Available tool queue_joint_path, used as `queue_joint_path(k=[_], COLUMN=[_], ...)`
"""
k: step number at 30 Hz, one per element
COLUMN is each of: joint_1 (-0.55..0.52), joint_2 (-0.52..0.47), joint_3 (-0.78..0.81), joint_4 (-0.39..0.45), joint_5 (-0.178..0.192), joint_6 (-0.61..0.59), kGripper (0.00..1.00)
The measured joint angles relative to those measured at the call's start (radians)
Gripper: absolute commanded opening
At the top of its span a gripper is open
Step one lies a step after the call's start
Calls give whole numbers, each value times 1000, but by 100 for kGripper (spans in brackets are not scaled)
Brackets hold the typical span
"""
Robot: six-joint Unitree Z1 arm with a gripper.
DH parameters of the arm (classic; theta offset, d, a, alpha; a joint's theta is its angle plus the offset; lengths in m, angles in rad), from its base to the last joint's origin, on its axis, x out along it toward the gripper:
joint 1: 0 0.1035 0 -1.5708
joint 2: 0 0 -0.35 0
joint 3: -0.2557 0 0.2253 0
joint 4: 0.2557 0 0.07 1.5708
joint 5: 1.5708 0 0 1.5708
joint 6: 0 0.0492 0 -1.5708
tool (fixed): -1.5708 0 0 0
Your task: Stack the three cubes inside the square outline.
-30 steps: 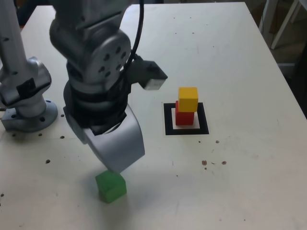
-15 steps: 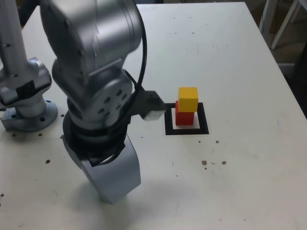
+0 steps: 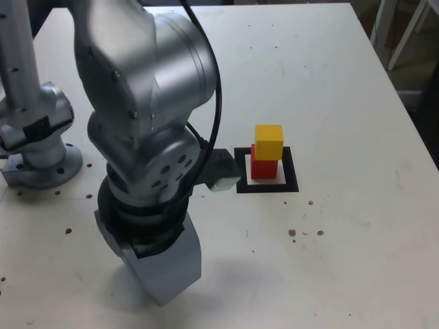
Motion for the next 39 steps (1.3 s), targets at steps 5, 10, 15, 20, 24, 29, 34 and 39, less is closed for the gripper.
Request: queue_joint_path(k=[5,10,15,20,24,29,34,39], joint_1=[0,0,0,0,0,0,19,96], joint_2=[13,14,22,22,22,19,-2,-27], joint_3=[-2,-13,-21,-29,-32,-70,-131,-239], joint_4=[-9,-3,2,18,35,95,178,269], joint_5=[-5,-1,1,0,1,16,39,64], joint_6=[-2,-6,-7,-8,-9,-17,-50,-49], kGripper=[54,32,29,28,28,28,28,28])
